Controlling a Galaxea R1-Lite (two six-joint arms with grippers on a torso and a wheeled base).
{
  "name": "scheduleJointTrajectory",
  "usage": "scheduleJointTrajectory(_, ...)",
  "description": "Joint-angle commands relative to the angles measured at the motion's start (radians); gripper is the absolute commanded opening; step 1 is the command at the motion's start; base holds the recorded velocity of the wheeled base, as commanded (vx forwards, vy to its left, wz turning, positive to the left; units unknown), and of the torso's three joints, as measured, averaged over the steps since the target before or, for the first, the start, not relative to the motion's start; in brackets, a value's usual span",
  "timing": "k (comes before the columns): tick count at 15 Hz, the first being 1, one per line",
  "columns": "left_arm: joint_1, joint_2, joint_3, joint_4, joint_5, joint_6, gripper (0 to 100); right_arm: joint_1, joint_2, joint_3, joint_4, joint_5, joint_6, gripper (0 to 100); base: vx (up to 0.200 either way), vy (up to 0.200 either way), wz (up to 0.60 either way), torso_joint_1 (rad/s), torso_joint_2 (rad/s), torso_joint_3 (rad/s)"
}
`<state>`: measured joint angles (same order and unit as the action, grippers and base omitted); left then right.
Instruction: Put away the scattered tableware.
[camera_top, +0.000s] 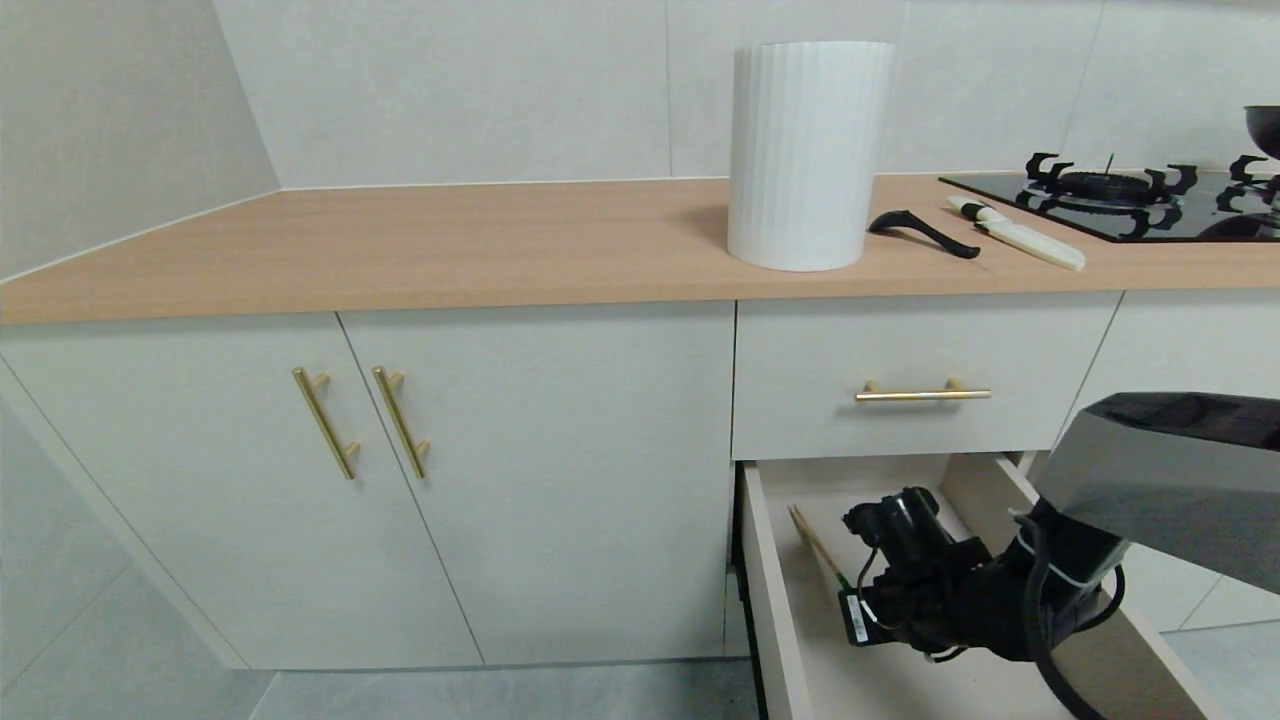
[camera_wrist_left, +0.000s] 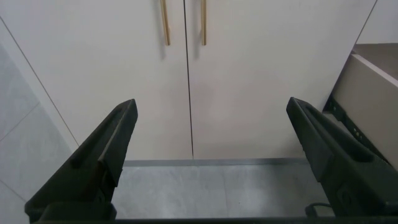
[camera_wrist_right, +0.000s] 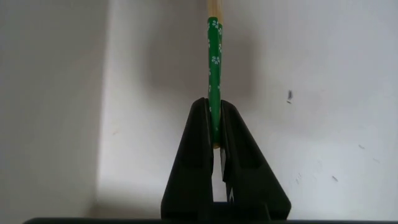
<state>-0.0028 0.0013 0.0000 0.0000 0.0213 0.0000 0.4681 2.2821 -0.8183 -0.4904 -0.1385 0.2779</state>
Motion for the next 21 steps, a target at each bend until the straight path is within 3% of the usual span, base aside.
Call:
scheduleJointTrajectory(1, 0.000, 0.000, 0.000, 0.000, 0.000, 0.000, 100, 0.001, 0.060, 0.001, -0.007, -0.001, 0.000, 0, 0.000, 0.000, 0.00, 0.000, 0.00, 0.000)
scheduleJointTrajectory(11, 0.000, 0.000, 0.000, 0.000, 0.000, 0.000, 100, 0.003, 0.066, -0.001, -0.007, -0.003, 0.000, 0, 0.000, 0.000, 0.00, 0.000, 0.00, 0.000)
scheduleJointTrajectory(12, 0.000, 0.000, 0.000, 0.000, 0.000, 0.000, 100, 0.003, 0.066, 0.001, -0.007, -0.003, 0.000, 100, 0.000, 0.000, 0.00, 0.000, 0.00, 0.000)
scheduleJointTrajectory(18, 0.001, 0.000, 0.000, 0.000, 0.000, 0.000, 100, 0.004, 0.057, 0.008, -0.007, -0.003, 0.000, 100, 0.000, 0.000, 0.00, 0.000, 0.00, 0.000)
scheduleJointTrajectory(21, 0.000, 0.000, 0.000, 0.000, 0.000, 0.000, 100, 0.000, -0.098, 0.038, -0.002, -0.101, -0.003, 100, 0.000, 0.000, 0.00, 0.000, 0.00, 0.000)
